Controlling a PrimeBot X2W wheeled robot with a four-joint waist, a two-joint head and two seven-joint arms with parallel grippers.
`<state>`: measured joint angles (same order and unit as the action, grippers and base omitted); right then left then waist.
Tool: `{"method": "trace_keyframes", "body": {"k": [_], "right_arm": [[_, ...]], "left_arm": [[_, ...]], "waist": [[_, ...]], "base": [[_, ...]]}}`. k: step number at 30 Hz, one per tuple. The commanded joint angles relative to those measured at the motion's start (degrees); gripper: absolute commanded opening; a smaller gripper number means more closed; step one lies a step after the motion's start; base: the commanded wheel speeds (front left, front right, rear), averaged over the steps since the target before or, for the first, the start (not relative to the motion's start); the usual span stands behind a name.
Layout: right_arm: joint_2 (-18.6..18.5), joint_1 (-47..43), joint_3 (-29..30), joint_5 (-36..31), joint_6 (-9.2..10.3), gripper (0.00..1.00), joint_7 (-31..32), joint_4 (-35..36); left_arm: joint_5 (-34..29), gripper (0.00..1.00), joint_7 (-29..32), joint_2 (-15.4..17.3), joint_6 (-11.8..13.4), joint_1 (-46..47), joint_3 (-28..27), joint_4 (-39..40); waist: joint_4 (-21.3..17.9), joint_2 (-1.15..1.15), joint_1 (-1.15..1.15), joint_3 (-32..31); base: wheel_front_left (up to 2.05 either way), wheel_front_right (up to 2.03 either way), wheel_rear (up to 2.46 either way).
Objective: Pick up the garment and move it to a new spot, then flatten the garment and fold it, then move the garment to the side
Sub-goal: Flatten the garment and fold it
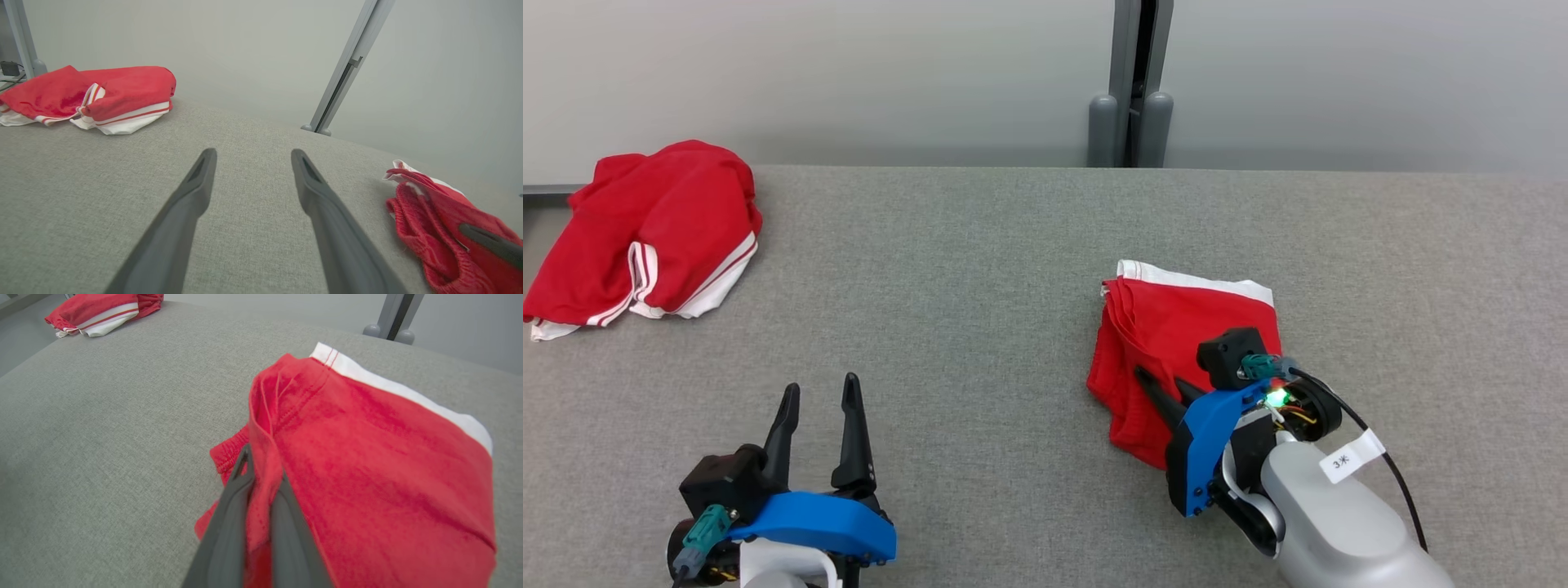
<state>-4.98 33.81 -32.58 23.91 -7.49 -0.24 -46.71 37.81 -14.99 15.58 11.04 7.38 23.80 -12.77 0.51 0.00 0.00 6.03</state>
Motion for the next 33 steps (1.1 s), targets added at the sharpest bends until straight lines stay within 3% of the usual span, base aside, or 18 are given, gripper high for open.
{"method": "trace_keyframes", "body": {"k": [1,2,3,4,12,18,23,24,25,26,28,33], "right_arm": [[0.48,-0.74,-0.59,0.35,-0.01,0.16,-0.64,0.19],[0.59,-0.96,-1.13,0.31,-0.01,0.36,-0.9,0.39],[0.75,-1.1,-1.84,0.46,-0.01,0.75,-1.32,0.95],[0.84,-1.23,-2.16,0.85,-0.01,1.0,-1.8,1.34],[-0.19,-2.59,-2.62,2.39,-0.01,1.0,-6.21,5.63],[-2.11,-2.94,3.28,1.35,-0.01,1.0,-10.0,7.83],[-4.02,-2.8,10.06,-5.7,-0.01,1.0,-11.25,5.62],[-4.21,-2.63,10.81,-7.79,-0.01,0.84,-11.18,4.92],[-4.47,-2.34,11.4,-9.9,-0.01,0.46,-11.07,3.9],[-4.57,-2.15,11.67,-11.73,-0.01,0.35,-10.86,2.85],[-3.97,-1.72,11.68,-14.81,-0.01,0.0,-10.71,0.86],[-1.15,-1.0,8.93,-17.41,-0.01,0.0,-11.11,-3.13]], "left_arm": [[-0.26,1.0,-0.28,-0.22,-0.36,-0.22,-0.14,-0.24],[-0.35,1.0,-0.28,-0.29,-0.4,-0.25,-0.05,-0.33],[-0.41,1.0,-0.28,-0.36,-0.37,-0.24,0.06,-0.44],[-0.43,1.0,-0.28,-0.45,-0.42,-0.18,0.18,-0.5],[-0.53,1.0,-0.28,-0.89,-0.68,-0.06,0.77,-1.03],[-0.48,1.0,-0.28,-0.96,-0.76,-0.39,0.95,-1.19],[-0.44,1.0,-0.27,-0.84,-0.84,-0.15,1.02,-1.15],[-0.47,1.0,-0.27,-0.81,-0.85,-0.02,1.06,-1.12],[-0.5,1.0,-0.26,-0.79,-0.84,0.16,1.08,-1.11],[-0.58,1.0,-0.27,-0.76,-0.82,0.36,1.11,-1.1],[-0.67,1.0,-0.22,-0.71,-0.9,0.82,1.26,-1.14],[-0.59,1.0,-0.21,-0.52,-0.76,1.27,1.08,-1.41]], "waist": [[-0.43,0.0,0.0,-0.19],[-0.64,0.0,0.0,-0.25],[-0.86,0.0,0.0,-0.3],[-1.07,0.0,0.0,-0.32],[-2.23,0.0,0.0,-0.73],[-2.38,0.0,0.0,-0.97],[-2.11,0.0,0.0,-0.58],[-2.01,0.0,0.0,-0.36],[-1.9,0.0,0.0,-0.13],[-1.78,0.0,0.0,0.1],[-1.44,0.0,0.0,0.57],[-0.9,0.0,0.0,1.35]], "base": [[0.0,0.0,0.0],[0.0,0.0,0.0],[0.0,0.0,0.0],[0.0,0.0,0.0],[0.0,0.0,0.0],[0.0,0.0,0.0],[0.0,0.0,0.0],[0.0,0.0,0.0],[0.0,0.0,0.0],[0.0,0.0,0.0],[0.0,0.0,0.0],[0.0,0.0,0.0]]}}
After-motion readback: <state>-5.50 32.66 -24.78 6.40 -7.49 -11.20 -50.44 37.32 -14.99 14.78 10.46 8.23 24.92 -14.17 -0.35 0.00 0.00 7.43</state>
